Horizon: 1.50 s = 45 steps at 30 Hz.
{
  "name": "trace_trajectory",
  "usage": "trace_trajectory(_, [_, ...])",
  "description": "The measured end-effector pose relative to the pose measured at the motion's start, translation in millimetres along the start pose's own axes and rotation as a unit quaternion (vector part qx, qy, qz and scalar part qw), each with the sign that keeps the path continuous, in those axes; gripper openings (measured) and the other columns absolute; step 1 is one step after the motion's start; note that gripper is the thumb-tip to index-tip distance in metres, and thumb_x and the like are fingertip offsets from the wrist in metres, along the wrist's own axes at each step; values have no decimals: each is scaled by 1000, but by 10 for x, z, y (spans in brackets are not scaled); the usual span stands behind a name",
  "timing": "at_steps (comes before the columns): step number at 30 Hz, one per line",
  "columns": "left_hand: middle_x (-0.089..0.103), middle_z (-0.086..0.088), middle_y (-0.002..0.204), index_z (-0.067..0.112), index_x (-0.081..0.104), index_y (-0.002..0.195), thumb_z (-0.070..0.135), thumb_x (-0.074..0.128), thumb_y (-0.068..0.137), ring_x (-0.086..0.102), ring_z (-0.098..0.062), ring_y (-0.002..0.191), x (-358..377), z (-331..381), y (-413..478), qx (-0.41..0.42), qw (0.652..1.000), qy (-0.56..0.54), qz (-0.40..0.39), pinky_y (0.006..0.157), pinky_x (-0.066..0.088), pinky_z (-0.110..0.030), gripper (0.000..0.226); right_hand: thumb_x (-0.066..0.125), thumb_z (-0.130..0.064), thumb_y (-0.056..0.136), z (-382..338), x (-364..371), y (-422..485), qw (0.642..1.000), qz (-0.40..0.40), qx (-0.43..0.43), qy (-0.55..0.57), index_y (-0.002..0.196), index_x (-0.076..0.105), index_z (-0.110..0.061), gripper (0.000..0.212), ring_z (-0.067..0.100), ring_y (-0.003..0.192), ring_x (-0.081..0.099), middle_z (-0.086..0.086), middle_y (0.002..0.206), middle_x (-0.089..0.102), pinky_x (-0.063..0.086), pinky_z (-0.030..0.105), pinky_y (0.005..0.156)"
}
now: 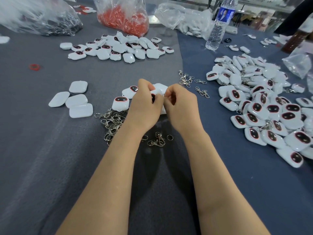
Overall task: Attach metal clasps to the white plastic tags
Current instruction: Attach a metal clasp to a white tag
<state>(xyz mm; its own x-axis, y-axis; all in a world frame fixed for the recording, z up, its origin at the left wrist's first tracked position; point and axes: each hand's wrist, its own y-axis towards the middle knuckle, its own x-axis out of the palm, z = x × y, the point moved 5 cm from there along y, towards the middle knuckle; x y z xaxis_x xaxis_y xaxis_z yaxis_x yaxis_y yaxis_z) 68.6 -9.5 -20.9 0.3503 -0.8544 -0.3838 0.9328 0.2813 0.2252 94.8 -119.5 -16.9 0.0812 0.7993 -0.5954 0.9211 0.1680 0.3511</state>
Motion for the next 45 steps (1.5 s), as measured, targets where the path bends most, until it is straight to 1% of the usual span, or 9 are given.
trace_trajectory(3, [45, 6, 72, 13, 37, 98, 12, 47, 92, 44, -6, 60, -27, 30, -8, 32, 999, 23, 6, 51, 33, -17, 12, 54, 0, 83, -4, -6, 2, 1000, 7, -13, 4, 80, 55, -11, 12, 15, 67, 44, 0, 71, 54, 38, 23, 61])
trace_trajectory(6, [50, 4, 72, 15, 43, 93, 8, 47, 91, 48, -5, 48, -55, 24, 12, -47, 988, -144, 35, 45, 39, -13, 8, 58, -3, 85, -27, -56, -3, 994, 48, 6, 102, 85, 54, -19, 16, 7, 71, 50, -3, 80, 58, 40, 11, 65])
trace_trajectory(14, [44, -1, 74, 4, 55, 87, 10, 42, 96, 40, -2, 39, 53, -38, -15, -282, 779, -548, -118, 35, 34, -7, 16, 59, -6, 90, -93, -47, 9, 975, 40, 20, 218, 84, 61, -21, 16, -4, 70, 56, -14, 78, 62, 44, 11, 69])
trace_trajectory(21, [45, -1, 78, 2, 53, 95, 12, 41, 96, 40, -2, 38, 76, -35, -59, -329, 707, -603, -164, 33, 35, -8, 16, 57, -7, 92, -158, -86, -28, 979, 64, -15, 191, 84, 60, -20, 16, 3, 72, 56, -11, 77, 62, 45, 15, 69])
trace_trajectory(25, [54, 1, 61, 7, 50, 81, 6, 45, 94, 36, -1, 36, 12, -67, -26, -289, 803, -518, -56, 34, 32, -9, 14, 54, -10, 94, -168, -73, -35, 992, 62, -37, 102, 89, 62, -13, 10, 4, 67, 49, -4, 78, 60, 36, 9, 63])
trace_trajectory(28, [56, 9, 60, 10, 55, 88, 7, 51, 91, 45, -1, 46, -166, -45, 17, -158, 944, -280, 65, 48, 40, -13, 6, 52, -8, 93, -159, -52, -28, 998, 34, -48, 34, 87, 61, -11, 12, 4, 64, 43, -9, 72, 52, 33, 11, 62])
trace_trajectory(30, [53, 14, 73, 14, 55, 96, 9, 53, 90, 51, 7, 59, -228, 88, 5, -23, 990, -99, 93, 59, 38, -6, 9, 50, -7, 94, -136, -42, -11, 999, 12, -46, 0, 85, 59, -8, 13, 10, 66, 41, -8, 71, 50, 31, 16, 61])
trace_trajectory(34, [54, 11, 81, 15, 56, 104, 13, 52, 93, 51, -1, 74, -161, 200, -60, 98, 992, 45, 67, 67, 39, -16, 12, 46, -13, 96, -56, -15, 12, 998, -25, -19, -50, 88, 58, -7, 15, 20, 74, 44, 7, 82, 56, 32, 31, 65])
trace_trajectory(45, [55, 5, 93, 14, 55, 110, 14, 51, 94, 53, -19, 86, -103, 199, -63, 126, 985, 102, 58, 76, 44, -35, 16, 46, -14, 96, -64, 30, 4, 993, -39, -10, -110, 90, 56, -10, 13, 25, 85, 51, 9, 92, 59, 42, 37, 71])
